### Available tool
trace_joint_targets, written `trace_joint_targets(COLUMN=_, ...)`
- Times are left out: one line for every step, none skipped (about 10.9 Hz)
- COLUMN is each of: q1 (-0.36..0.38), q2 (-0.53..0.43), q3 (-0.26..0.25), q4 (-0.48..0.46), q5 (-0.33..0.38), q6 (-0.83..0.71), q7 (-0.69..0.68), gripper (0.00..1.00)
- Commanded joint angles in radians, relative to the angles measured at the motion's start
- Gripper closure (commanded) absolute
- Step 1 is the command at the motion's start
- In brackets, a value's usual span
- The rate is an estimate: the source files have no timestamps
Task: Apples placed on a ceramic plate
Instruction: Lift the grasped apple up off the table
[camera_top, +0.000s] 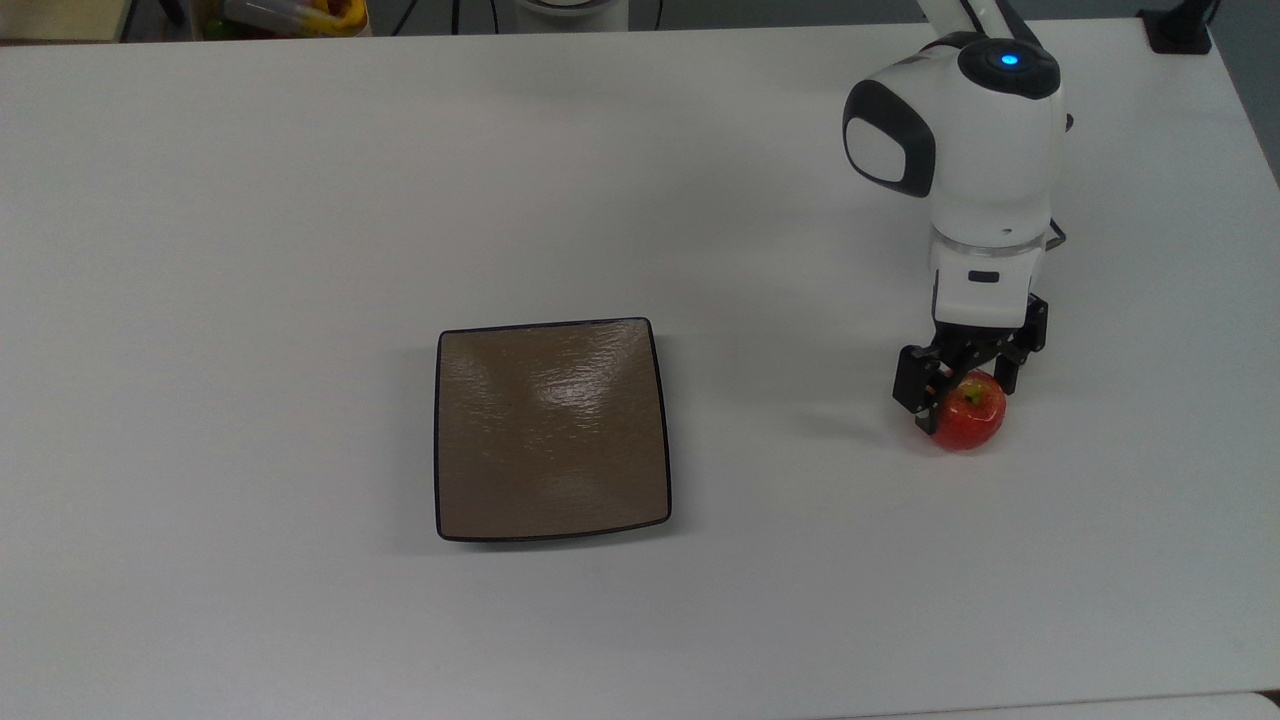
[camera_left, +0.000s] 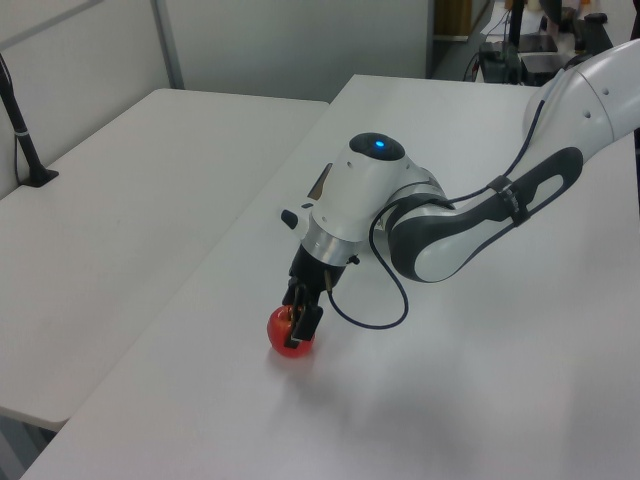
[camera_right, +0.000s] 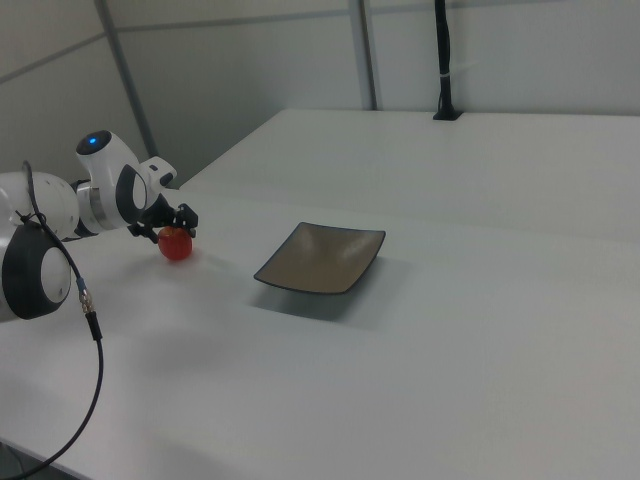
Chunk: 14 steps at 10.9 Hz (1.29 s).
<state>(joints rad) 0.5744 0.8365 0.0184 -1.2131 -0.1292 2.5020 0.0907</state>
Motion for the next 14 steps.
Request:
trace_joint_targets(q1=0.012, q2=0.023, q3=-0.012, q4=0.014, q5=-0.027, q6=0.029, q7=0.029, gripper=0.0)
trace_joint_targets(q1=0.012, q2=0.023, q3=-0.011, q4=0.014, q5=-0.035, q6=0.029, q7=0.029, gripper=0.0)
trace_joint_targets(q1=0.012, q2=0.023, q3=-0.011, q4=0.01, q5=-0.058, q6=0.029, q7=0.027, gripper=0.07)
trace_joint_targets(q1=0.013, q2=0.023, q3=-0.011, q4=0.0, q5=-0.085, q6=0.029, q7=0.029, gripper=0.3)
trace_joint_targets(q1=0.013, q2=0.023, q3=-0.009, q4=-0.002, q5=-0.096, q6=0.029, q7=0.029, gripper=0.56)
trace_joint_targets(q1=0.012, q2=0.023, q3=-0.009, q4=-0.005, q5=-0.096, q6=0.028, q7=0.029, gripper=0.81)
trace_joint_targets(q1=0.012, q2=0.023, q3=-0.009, q4=-0.005, q5=-0.096, q6=0.028, q7=0.029, gripper=0.94)
trace_joint_targets(q1=0.012, q2=0.021, q3=-0.008, q4=-0.005, q5=-0.096, q6=0.028, q7=0.029, gripper=0.96)
trace_joint_targets(q1=0.012, q2=0.021, q3=-0.008, q4=-0.005, q5=-0.096, q6=0.025, q7=0.029, gripper=0.96)
trace_joint_targets(q1=0.012, q2=0.016, q3=-0.005, q4=-0.005, q5=-0.096, q6=0.02, q7=0.03, gripper=0.96)
trace_joint_targets(q1=0.01, q2=0.0, q3=-0.002, q4=-0.008, q5=-0.087, q6=0.009, q7=0.033, gripper=0.96)
trace_joint_targets(q1=0.009, q2=-0.037, q3=0.0, q4=-0.032, q5=-0.087, q6=-0.006, q7=0.059, gripper=0.96)
trace_joint_targets(q1=0.006, q2=-0.086, q3=-0.002, q4=-0.052, q5=-0.081, q6=-0.009, q7=0.088, gripper=0.96)
trace_joint_targets(q1=0.002, q2=-0.144, q3=0.0, q4=-0.084, q5=-0.075, q6=-0.031, q7=0.112, gripper=0.96)
